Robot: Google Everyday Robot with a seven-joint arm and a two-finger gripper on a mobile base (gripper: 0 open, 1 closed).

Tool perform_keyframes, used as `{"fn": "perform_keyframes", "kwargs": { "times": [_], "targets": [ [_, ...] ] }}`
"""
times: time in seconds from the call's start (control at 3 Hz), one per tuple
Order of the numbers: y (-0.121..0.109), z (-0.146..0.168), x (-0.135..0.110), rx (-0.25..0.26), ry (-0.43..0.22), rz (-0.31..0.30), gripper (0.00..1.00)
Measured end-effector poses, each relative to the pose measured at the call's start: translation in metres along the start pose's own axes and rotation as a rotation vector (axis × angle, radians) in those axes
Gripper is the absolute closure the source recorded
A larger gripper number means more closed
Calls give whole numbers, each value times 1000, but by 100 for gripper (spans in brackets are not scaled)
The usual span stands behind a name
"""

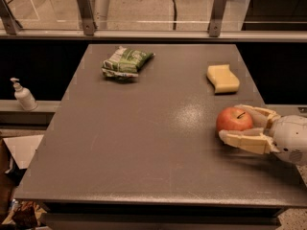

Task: Move apple near sponge

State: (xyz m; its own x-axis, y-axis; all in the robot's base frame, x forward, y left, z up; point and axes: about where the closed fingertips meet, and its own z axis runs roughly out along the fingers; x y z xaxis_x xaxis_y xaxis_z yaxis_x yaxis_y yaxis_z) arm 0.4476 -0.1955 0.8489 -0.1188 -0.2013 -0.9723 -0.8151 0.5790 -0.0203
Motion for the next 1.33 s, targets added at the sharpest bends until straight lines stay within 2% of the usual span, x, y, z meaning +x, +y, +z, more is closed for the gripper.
{"fn": "perform_keyframes", "kwargs": {
  "times": [0.33,0.67,1.0,1.33],
  "targets": [
    [-16,16,3,36,16,-31,100],
    [-40,27,-6,88,5,-64,100],
    [-63,32,-16,133,-10,-78,100],
    [-86,34,-11,180,7,-76,100]
  ]
}}
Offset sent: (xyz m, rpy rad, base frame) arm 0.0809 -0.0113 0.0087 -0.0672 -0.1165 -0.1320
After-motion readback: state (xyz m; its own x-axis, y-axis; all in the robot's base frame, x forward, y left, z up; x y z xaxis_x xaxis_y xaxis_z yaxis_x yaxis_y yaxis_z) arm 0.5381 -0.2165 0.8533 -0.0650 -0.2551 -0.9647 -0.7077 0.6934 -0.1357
